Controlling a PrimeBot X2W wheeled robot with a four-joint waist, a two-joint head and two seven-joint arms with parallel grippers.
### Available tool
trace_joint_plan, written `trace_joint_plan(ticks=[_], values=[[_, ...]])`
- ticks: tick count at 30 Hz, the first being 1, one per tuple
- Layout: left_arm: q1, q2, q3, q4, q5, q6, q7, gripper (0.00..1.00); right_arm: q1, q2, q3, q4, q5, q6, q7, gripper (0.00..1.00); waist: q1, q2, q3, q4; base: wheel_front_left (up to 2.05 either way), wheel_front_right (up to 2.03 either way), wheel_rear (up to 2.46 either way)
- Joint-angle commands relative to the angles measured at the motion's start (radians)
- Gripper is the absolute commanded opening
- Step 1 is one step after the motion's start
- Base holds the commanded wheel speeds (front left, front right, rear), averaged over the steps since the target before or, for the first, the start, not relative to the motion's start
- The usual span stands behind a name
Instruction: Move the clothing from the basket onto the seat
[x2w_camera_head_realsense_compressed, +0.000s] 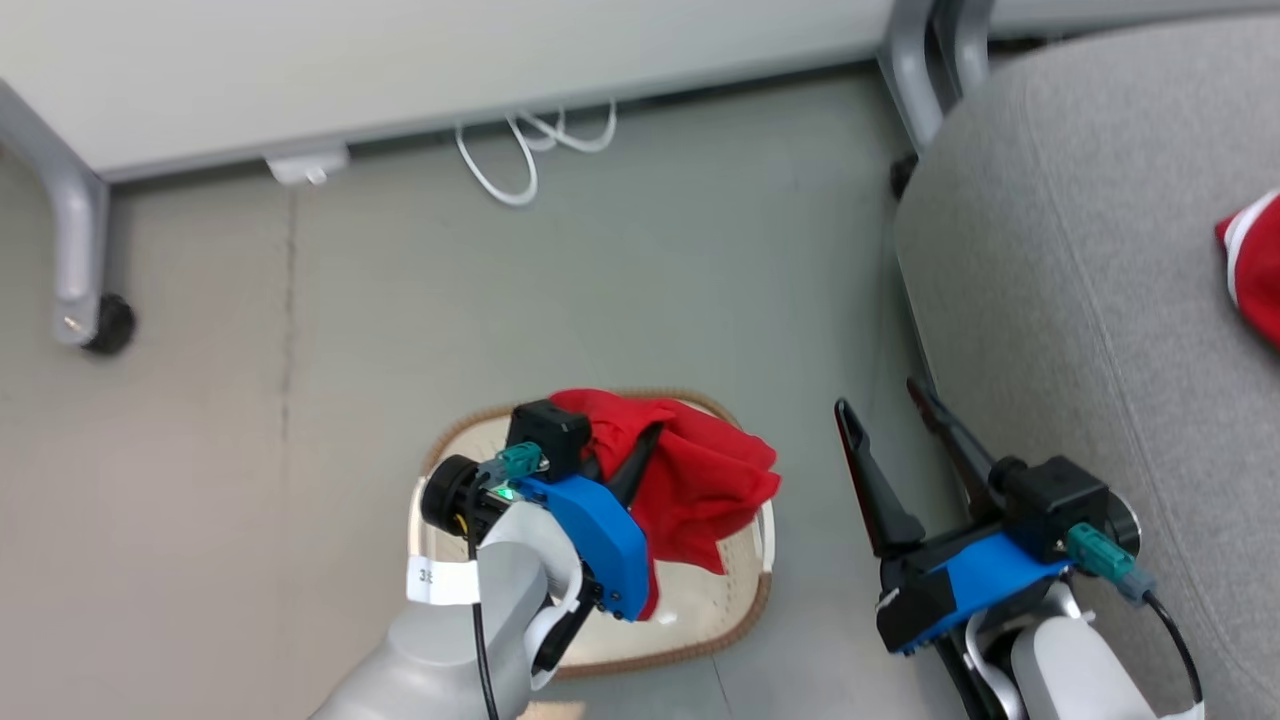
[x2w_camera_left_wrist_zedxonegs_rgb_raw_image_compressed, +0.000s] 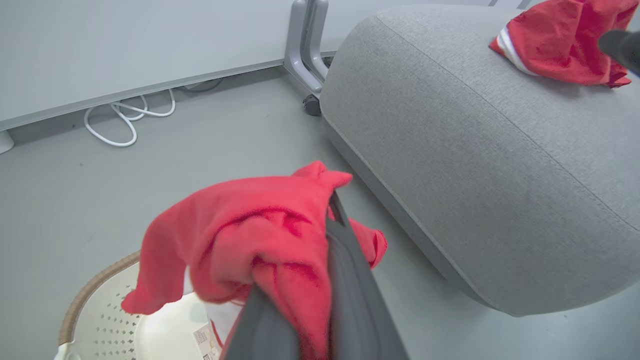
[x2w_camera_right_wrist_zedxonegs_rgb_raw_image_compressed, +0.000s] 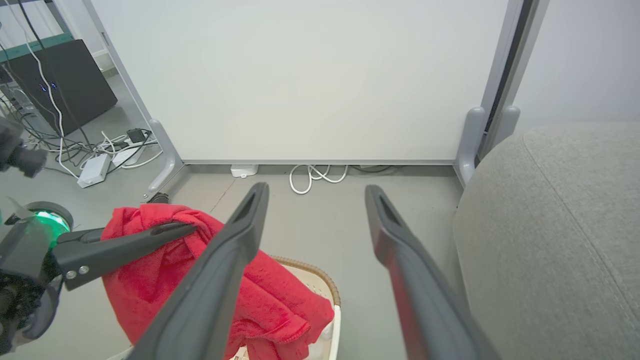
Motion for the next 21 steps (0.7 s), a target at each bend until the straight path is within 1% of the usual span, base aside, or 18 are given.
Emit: trace_joint_plan(ticks=[1,12,16,21], values=[[0.012,-0.001,-0.003,-0.014,0.003,-0.001,-0.005,0.0,0.024,-0.001,0.002,0.003,0.006,0.0,0.005,1.0,0.0003,-0.0001,-0.098,0.052,0.0,0.0,0.0],[-0.028,0.004,-0.033,-0.141,0.027,-0.001,-0.005,0.0,0.113,-0.001,0.015,0.004,0.033,0.0,0.036,1.0,0.0003,-0.0001,-0.232,0.083,0.0,0.0,0.0],[-0.058,0.004,-0.045,-0.17,0.034,-0.001,-0.005,0.0,0.13,-0.001,0.023,0.001,0.043,0.0,0.045,1.0,0.0003,-0.0001,-0.259,0.089,0.0,0.0,0.0],[-0.097,0.003,-0.068,-0.187,0.018,-0.001,-0.005,0.0,0.144,-0.001,0.032,-0.004,0.051,0.0,0.05,1.0,0.0003,-0.0001,-0.278,0.095,0.0,0.0,0.0]])
